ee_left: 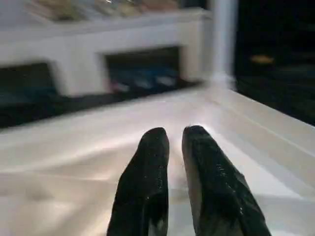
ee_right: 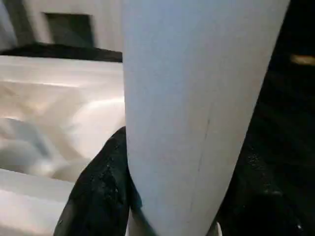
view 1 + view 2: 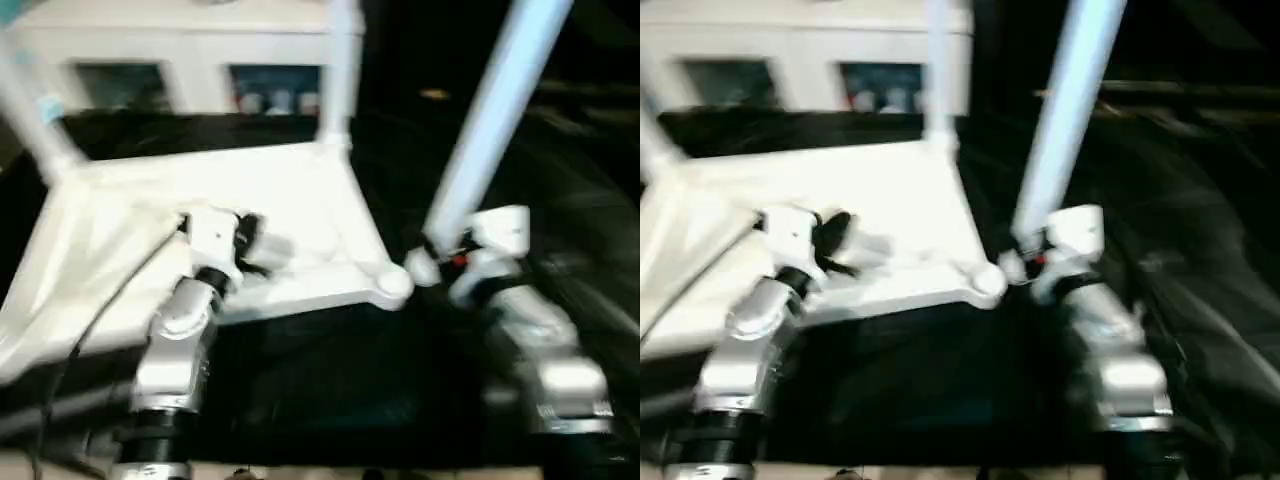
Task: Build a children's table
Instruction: Move to table
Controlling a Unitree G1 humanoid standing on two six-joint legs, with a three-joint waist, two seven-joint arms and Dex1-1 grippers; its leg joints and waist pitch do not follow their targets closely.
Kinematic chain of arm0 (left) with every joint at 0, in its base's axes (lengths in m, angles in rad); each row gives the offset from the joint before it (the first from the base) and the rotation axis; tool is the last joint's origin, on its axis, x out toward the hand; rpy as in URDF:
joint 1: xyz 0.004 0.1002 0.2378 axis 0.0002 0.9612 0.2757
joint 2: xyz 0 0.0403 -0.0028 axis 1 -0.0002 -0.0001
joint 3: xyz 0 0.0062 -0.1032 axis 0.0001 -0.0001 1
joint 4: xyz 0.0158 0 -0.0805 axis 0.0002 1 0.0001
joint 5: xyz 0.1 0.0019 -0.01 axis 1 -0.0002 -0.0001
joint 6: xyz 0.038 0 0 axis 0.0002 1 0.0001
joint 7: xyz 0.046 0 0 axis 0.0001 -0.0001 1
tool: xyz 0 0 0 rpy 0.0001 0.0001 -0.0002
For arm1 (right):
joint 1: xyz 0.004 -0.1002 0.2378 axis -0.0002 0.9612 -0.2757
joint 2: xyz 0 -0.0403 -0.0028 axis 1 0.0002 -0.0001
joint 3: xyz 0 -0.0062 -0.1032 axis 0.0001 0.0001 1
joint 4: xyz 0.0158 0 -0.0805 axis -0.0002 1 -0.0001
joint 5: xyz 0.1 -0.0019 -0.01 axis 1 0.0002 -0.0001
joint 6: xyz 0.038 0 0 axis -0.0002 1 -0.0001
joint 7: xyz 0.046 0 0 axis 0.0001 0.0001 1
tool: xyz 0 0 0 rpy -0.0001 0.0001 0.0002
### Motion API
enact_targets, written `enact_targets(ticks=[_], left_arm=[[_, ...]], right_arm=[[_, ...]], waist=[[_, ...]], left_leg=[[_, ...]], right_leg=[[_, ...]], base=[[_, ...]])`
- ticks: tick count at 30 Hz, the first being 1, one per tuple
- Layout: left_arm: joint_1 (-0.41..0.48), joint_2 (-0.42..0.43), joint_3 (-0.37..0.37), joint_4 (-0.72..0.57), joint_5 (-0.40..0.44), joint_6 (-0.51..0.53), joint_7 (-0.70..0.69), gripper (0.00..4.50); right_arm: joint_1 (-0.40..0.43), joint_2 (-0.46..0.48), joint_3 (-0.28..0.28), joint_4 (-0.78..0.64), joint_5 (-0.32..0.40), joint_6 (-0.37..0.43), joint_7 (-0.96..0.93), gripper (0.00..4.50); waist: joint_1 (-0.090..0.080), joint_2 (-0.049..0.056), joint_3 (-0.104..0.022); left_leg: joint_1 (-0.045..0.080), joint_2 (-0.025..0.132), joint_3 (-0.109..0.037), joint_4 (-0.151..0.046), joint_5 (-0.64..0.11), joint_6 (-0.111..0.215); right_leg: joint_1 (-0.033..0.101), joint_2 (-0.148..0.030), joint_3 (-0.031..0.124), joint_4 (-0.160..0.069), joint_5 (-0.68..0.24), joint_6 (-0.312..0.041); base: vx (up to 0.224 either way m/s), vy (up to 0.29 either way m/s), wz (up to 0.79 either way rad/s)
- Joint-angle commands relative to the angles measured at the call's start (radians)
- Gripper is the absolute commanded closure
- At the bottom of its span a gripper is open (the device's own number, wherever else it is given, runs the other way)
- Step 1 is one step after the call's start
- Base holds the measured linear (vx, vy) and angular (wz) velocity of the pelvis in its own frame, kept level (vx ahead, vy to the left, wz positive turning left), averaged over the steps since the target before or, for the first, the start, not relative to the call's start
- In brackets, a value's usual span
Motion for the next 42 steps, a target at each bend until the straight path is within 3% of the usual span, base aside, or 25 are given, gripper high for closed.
enact_targets(ticks=[1, 3, 4, 5, 7, 12, 13, 14, 15, 16, 17, 18, 20, 21, 23, 26, 29, 31, 32, 33, 34, 36, 38, 40, 42], left_arm=[[-0.006, -0.016, -0.002, -0.014, -0.001, 0.047, 0.041, 3.74], [-0.005, -0.018, 0.001, -0.039, -0.029, 0.067, 0.020, 3.74], [-0.005, -0.015, -0.003, -0.053, -0.022, 0.069, 0.011, 3.74], [-0.004, -0.011, -0.008, -0.066, -0.035, 0.077, -0.017, 3.74], [-0.003, 0.000, -0.024, -0.087, -0.039, 0.100, -0.028, 3.74], [0.000, 0.003, -0.043, -0.099, -0.054, 0.130, -0.033, 3.74], [0.003, 0.005, -0.048, -0.103, -0.052, 0.138, -0.033, 3.74], [0.005, 0.004, -0.048, -0.104, -0.052, 0.141, -0.033, 3.74], [0.009, 0.009, -0.052, -0.107, -0.048, 0.152, -0.031, 3.74], [0.009, 0.009, -0.052, -0.107, -0.048, 0.152, -0.031, 3.74], [0.017, 0.020, -0.056, -0.107, -0.041, 0.161, -0.025, 3.74], [0.018, 0.022, -0.055, -0.106, -0.042, 0.158, -0.025, 3.74], [0.020, 0.028, -0.054, -0.100, -0.043, 0.160, -0.020, 3.74], [0.022, 0.030, -0.055, -0.097, -0.050, 0.148, -0.027, 3.74], [0.024, 0.030, -0.059, -0.102, -0.056, 0.152, -0.029, 3.74], [0.028, 0.030, -0.065, -0.107, -0.058, 0.161, -0.034, 3.74], [0.033, 0.031, -0.068, -0.111, -0.063, 0.164, -0.035, 3.74], [0.034, 0.037, -0.073, -0.109, -0.060, 0.160, -0.032, 3.74], [0.034, 0.038, -0.073, -0.109, -0.060, 0.160, -0.032, 3.74], [0.032, 0.039, -0.072, -0.106, -0.062, 0.159, -0.030, 3.74], [0.031, 0.040, -0.072, -0.106, -0.063, 0.155, -0.032, 3.74], [0.030, 0.048, -0.075, -0.103, -0.060, 0.150, -0.039, 3.74], [0.029, 0.051, -0.078, -0.102, -0.061, 0.151, -0.043, 3.74], [0.029, 0.051, -0.081, -0.101, -0.065, 0.138, -0.044, 3.74], [0.030, 0.048, -0.082, -0.106, -0.079, 0.141, -0.051, 3.74]], right_arm=[[0.003, 0.008, -0.028, -0.012, 0.027, 0.014, -0.018, 2.61], [0.010, 0.007, -0.015, -0.008, 0.019, 0.014, -0.010, 2.61], [0.019, 0.009, -0.010, -0.008, 0.014, 0.006, -0.005, 2.61], [0.028, 0.015, -0.010, -0.009, 0.018, 0.004, -0.001, 2.61], [0.043, 0.026, -0.010, -0.012, 0.032, 0.010, 0.000, 2.61], [0.051, 0.036, 0.000, -0.022, 0.040, 0.030, -0.003, 2.61], [0.049, 0.040, 0.006, -0.023, 0.038, 0.031, -0.006, 2.61], [0.048, 0.044, 0.006, -0.022, 0.040, 0.025, -0.005, 2.61], [0.047, 0.045, 0.010, -0.021, 0.036, 0.020, -0.001, 2.61], [0.047, 0.045, 0.010, -0.021, 0.036, 0.020, -0.001, 2.61], [0.049, 0.041, 0.023, -0.020, 0.021, 0.018, 0.005, 2.61], [0.049, 0.039, 0.027, -0.018, 0.017, 0.018, 0.006, 2.61], [0.051, 0.037, 0.034, -0.014, 0.013, 0.017, 0.005, 2.61], [0.052, 0.037, 0.036, -0.014, 0.012, 0.015, 0.002, 2.61], [0.052, 0.040, 0.038, -0.014, 0.012, 0.023, -0.002, 2.61], [0.050, 0.043, 0.033, -0.016, 0.013, 0.027, -0.008, 2.61], [0.051, 0.042, 0.028, -0.015, 0.014, 0.021, -0.013, 2.61], [0.052, 0.038, 0.026, -0.014, 0.008, 0.018, -0.016, 2.61], [0.052, 0.038, 0.026, -0.014, 0.008, 0.018, -0.017, 2.61], [0.052, 0.040, 0.022, -0.013, 0.006, 0.017, -0.018, 2.61], [0.053, 0.041, 0.021, -0.013, 0.006, 0.017, -0.019, 2.61], [0.054, 0.046, 0.018, -0.013, 0.006, 0.013, -0.024, 2.61], [0.053, 0.048, 0.015, -0.012, 0.006, 0.011, -0.029, 2.61], [0.050, 0.049, 0.010, -0.009, 0.004, 0.003, -0.039, 2.61], [0.048, 0.048, 0.005, -0.007, 0.004, -0.001, -0.043, 2.61]], waist=[[-0.013, 0.019, -0.055], [0.031, -0.065, -0.053], [0.060, -0.070, -0.059], [0.094, -0.062, -0.050], [0.114, -0.051, -0.059], [0.079, -0.012, -0.014], [0.071, 0.021, -0.016], [0.132, 0.019, -0.005], [0.139, 0.005, -0.007], [0.158, -0.017, -0.027], [0.170, -0.068, -0.073], [0.193, -0.056, -0.092], [0.181, -0.069, -0.091], [0.176, -0.045, -0.095], [0.172, -0.020, -0.100], [0.191, -0.035, -0.087], [0.205, -0.054, -0.074], [0.174, -0.005, -0.091], [0.131, 0.048, -0.100], [0.097, 0.049, -0.091], [0.089, 0.051, -0.075], [0.056, 0.030, -0.083], [0.042, -0.005, -0.084], [0.062, -0.006, -0.072], [0.059, -0.002, -0.065]], left_leg=[[0.069, 0.172, -0.054, -0.166, -0.285, 0.265], [0.063, -0.066, 0.158, 0.109, -0.317, 0.180], [0.013, -0.061, 0.169, 0.165, -0.245, 0.162], [-0.021, -0.059, 0.146, 0.125, -0.166, 0.148], [0.020, -0.041, 0.116, 0.027, -0.130, 0.177], [0.230, 0.074, 0.112, -0.077, -0.488, 0.151], [0.311, 0.179, 0.108, -0.117, -0.630, 0.112], [0.201, 0.332, 0.119, -0.259, -0.745, 0.064], [0.206, 0.310, 0.153, -0.260, -0.756, 0.061], [0.162, 0.200, 0.191, -0.166, -0.678, 0.083], [0.116, -0.025, 0.203, 0.024, -0.367, 0.076], [0.021, -0.008, 0.108, 0.043, -0.013, 0.107], [0.004, -0.064, 0.126, 0.019, 0.183, 0.061], [0.011, -0.049, 0.123, -0.004, 0.185, 0.053], [-0.010, -0.022, 0.119, -0.002, 0.148, 0.069], [0.016, 0.019, 0.132, 0.047, -0.134, 0.006], [-0.071, 0.016, 0.056, 0.114, -0.171, 0.082], [-0.032, 0.040, 0.026, 0.018, -0.044, 0.127], [0.080, 0.074, -0.007, -0.049, 0.139, 0.227], [0.103, 0.078, -0.011, -0.076, 0.181, 0.268], [0.054, 0.072, -0.001, -0.104, 0.191, 0.238], [0.068, 0.057, -0.003, -0.120, 0.034, -0.045], [0.070, 0.039, 0.023, -0.104, -0.115, -0.143], [0.024, 0.044, 0.056, -0.095, -0.230, -0.046], [0.016, 0.068, 0.055, -0.107, -0.262, 0.023]], right_leg=[[-0.011, -0.033, 0.062, 0.002, -0.124, -0.139], [-0.028, -0.058, 0.102, -0.204, -0.301, -0.228], [0.034, -0.095, 0.162, -0.200, -0.555, -0.135], [0.069, -0.110, 0.194, -0.184, -0.606, 0.085], [0.091, -0.115, 0.227, -0.177, -0.451, 0.282], [0.021, -0.050, 0.060, -0.254, -0.692, 0.203], [-0.003, -0.028, 0.007, -0.204, -0.621, 0.197], [0.052, -0.076, 0.043, 0.066, -0.218, 0.129], [0.021, -0.089, 0.069, 0.090, -0.123, 0.117], [0.040, -0.126, 0.191, 0.043, -0.161, 0.141], [0.097, -0.155, 0.312, -0.134, -0.204, 0.222], [0.149, -0.166, 0.307, -0.065, 0.293, 0.293], [0.127, -0.039, 0.231, 0.019, 1.323, 0.373], [0.104, -0.020, 0.200, 0.022, 1.415, 0.351], [0.114, -0.021, 0.189, 0.015, 1.232, 0.344], [0.075, -0.053, 0.327, -0.049, 0.681, 0.286], [0.130, -0.171, 0.420, -0.105, 0.360, 0.146], [0.106, -0.092, 0.329, -0.073, 0.419, 0.045], [-0.009, 0.028, 0.189, 0.046, 0.268, 0.017], [-0.058, 0.037, 0.138, 0.081, 0.050, 0.029], [-0.020, 0.024, 0.090, 0.086, -0.074, 0.080], [-0.001, -0.008, 0.078, 0.018, -0.003, 0.121], [0.034, -0.079, 0.114, -0.063, 0.138, 0.071], [0.076, -0.172, 0.153, -0.109, 0.148, -0.017], [0.077, -0.167, 0.147, -0.117, 0.045, -0.053]], base=[[0.003, -0.263, 0.57], [-0.014, -0.274, 0.37], [0.008, -0.219, 0.11], [0.021, -0.219, 0.13], [-0.002, -0.209, 0.26], [-0.025, -0.135, 0.17], [0.000, 0.000, 0.00], [0.025, -0.079, -0.28], [0.025, -0.079, -0.28], [0.067, -0.158, -0.09], [0.134, -0.180, 0.01], [0.134, -0.180, 0.01], [0.120, -0.078, 0.19], [0.096, -0.037, 0.31], [0.000, 0.000, 0.00], [-0.008, 0.063, -0.07], [-0.044, 0.198, -0.36], [-0.050, 0.277, -0.31], [-0.042, 0.331, -0.08], [-0.042, 0.331, -0.08], [-0.071, 0.308, 0.04], [-0.098, 0.255, -0.02], [-0.107, 0.141, -0.01], [-0.110, 0.079, 0.01], [-0.101, 0.039, -0.03]])
